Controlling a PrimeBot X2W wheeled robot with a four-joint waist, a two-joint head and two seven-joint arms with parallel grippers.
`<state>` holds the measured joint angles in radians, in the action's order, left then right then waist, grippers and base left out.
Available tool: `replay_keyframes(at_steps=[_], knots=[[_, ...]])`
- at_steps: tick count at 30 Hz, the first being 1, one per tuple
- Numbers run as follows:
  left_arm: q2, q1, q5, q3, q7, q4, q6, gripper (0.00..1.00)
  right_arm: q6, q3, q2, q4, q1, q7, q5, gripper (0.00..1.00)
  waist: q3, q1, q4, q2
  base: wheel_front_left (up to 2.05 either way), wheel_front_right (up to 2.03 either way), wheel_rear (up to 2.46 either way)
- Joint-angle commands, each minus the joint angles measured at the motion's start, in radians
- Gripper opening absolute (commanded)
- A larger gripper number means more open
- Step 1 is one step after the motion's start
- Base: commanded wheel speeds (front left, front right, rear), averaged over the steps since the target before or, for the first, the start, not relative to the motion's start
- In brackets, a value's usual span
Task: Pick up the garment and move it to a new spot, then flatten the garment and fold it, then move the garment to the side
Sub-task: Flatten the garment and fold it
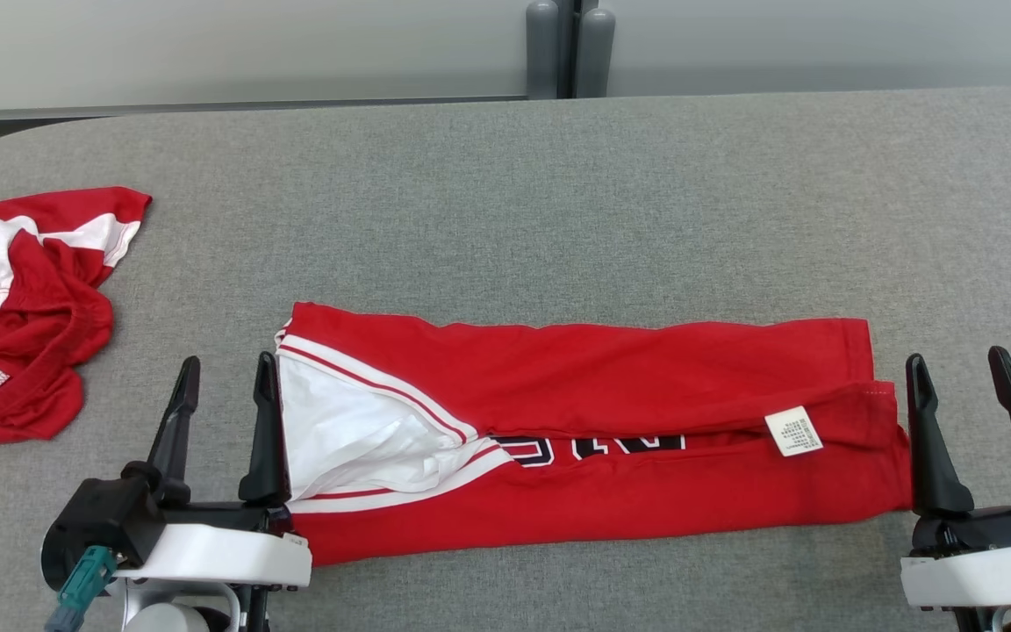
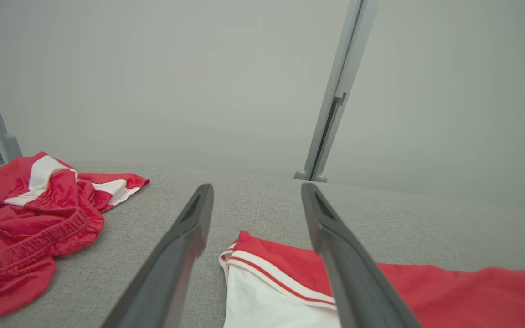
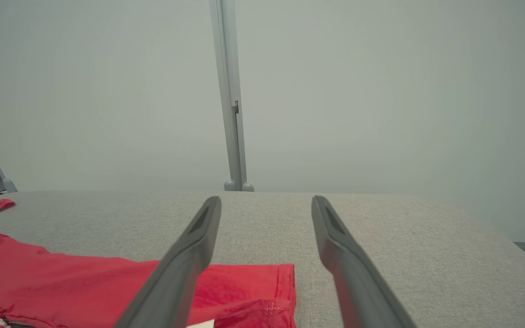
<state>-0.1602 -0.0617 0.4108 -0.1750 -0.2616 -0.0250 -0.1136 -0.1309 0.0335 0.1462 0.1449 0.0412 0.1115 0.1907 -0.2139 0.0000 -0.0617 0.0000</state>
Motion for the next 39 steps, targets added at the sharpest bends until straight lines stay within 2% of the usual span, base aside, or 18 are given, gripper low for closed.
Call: replay_keyframes(at_steps=[1,13,22,26,30,39], knots=[[-0.001,0.011,-0.016,0.002,-0.004,-0.008,0.008,1.0,0.0,-0.001,-0.002,0.0,0.009,-0.004,-0.003,1.0,0.005,0.0,0.002,0.0,0.0,0.0,0.0],[0.028,0.007,-0.064,0.034,-0.004,-0.039,0.049,1.0,0.0,0.003,-0.014,-0.009,0.008,-0.002,0.009,1.0,0.003,0.0,0.005,0.0,0.0,0.0,0.0],[0.045,-0.02,-0.083,0.045,-0.004,-0.051,0.074,1.0,0.0,0.033,0.004,-0.061,-0.01,-0.012,0.02,1.0,-0.025,0.0,-0.007,0.0,0.0,0.0,0.0],[0.06,-0.051,-0.091,0.041,-0.004,-0.051,0.087,1.0,0.0,0.048,0.023,-0.138,-0.045,-0.022,0.035,1.0,-0.073,0.0,-0.022,0.0,0.0,0.0,0.0],[0.071,-0.079,-0.094,0.039,-0.004,-0.063,0.096,1.0,0.0,0.022,0.033,-0.247,-0.079,-0.04,0.054,1.0,-0.11,0.0,-0.039,0.0,0.0,0.0,0.0],[0.092,-0.109,-0.104,0.059,-0.005,-0.076,0.11,1.0,0.001,-0.049,0.025,-0.453,-0.111,-0.156,0.112,1.0,-0.14,0.0,-0.041,0.0,0.0,0.0,0.0]])
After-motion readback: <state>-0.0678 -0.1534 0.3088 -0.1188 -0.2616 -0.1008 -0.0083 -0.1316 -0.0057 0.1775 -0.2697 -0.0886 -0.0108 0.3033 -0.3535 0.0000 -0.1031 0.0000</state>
